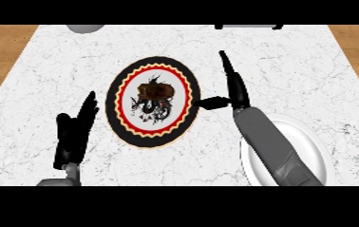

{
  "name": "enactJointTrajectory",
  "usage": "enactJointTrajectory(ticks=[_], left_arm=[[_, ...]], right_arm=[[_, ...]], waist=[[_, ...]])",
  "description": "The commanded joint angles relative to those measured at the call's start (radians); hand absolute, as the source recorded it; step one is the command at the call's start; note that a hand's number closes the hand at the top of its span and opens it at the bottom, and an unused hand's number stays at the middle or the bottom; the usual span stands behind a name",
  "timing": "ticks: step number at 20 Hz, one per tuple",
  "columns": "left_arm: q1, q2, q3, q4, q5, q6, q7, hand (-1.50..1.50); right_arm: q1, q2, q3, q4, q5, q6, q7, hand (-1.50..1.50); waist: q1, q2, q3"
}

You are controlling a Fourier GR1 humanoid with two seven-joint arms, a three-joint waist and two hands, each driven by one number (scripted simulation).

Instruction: Pick the sweet potato from the plate and place it in the plate

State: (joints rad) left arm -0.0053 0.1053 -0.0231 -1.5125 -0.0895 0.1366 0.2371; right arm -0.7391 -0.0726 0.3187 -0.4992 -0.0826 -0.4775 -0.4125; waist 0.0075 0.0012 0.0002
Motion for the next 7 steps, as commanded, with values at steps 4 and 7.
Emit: enactJointTrajectory(ticks=[4,7], left_arm=[[0.001,-0.005,0.023,0.033,0.006,-0.016,-0.038,0.0],[-0.015,-0.002,0.023,-0.001,-0.002,-0.013,0.012,0.0]], right_arm=[[-0.036,-0.002,-0.091,0.091,0.062,-0.002,-0.022,-1.5],[-0.011,-0.04,-0.106,0.069,0.087,0.01,-0.019,-1.5]], waist=[[0.004,0.001,0.0],[0.002,0.0,0.0]])
